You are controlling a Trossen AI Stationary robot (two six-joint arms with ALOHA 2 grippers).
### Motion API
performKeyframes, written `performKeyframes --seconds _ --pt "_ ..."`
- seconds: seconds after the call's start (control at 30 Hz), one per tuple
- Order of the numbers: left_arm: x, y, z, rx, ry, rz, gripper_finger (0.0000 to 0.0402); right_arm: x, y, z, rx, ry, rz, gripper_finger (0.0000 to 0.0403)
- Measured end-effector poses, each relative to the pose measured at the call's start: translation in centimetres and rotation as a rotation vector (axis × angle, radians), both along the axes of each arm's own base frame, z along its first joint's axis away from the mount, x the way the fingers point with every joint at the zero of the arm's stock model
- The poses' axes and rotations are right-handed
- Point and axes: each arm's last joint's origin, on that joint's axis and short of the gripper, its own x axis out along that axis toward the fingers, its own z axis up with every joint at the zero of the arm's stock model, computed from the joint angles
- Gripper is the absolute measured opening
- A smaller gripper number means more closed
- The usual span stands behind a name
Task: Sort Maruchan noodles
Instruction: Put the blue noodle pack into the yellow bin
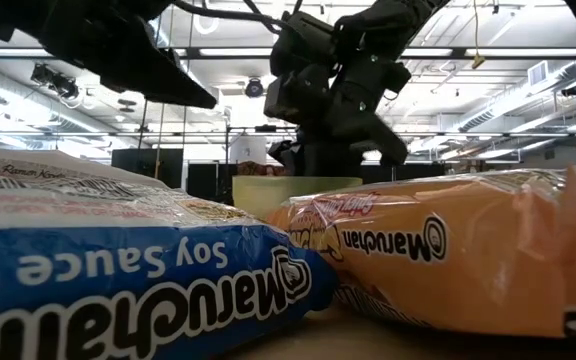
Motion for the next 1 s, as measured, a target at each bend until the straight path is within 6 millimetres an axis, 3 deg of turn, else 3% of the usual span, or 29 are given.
performKeyframes --seconds 0.07,0.2,0.43,0.63,0.73,0.9,1.0 --pt "-0.2 0.1 0.4 -0.005 -0.012 0.001 0.0197 0.0 -0.3 -0.1 -0.017 0.007 -0.014 0.0015" --pt "-0.7 0.3 1.0 -0.01 -0.022 0.001 0.0197 0.1 -0.4 1.1 -0.041 0.007 -0.058 0.0008" --pt "-1.1 0.2 1.6 -0.015 -0.039 -0.008 0.0197 0.1 -0.2 7.1 -0.015 -0.128 -0.064 0.0004" --pt "-1.2 -0.1 1.6 -0.019 -0.038 -0.025 0.0197 -1.2 -2.3 11.0 -0.014 -0.222 -0.118 0.0003" --pt "-1.2 -0.1 1.7 -0.022 -0.045 -0.026 0.0197 -1.5 -4.3 11.2 -0.016 -0.22 -0.167 0.0002" --pt "-1.2 -0.1 1.7 -0.05 -0.048 -0.013 0.0197 -1.7 -8.0 10.0 0.029 -0.177 -0.229 0.0002" --pt "-1.2 -0.1 1.6 -0.061 -0.046 -0.008 0.0197 -1.8 -8.3 10.2 0.058 -0.187 -0.22 0.0003"
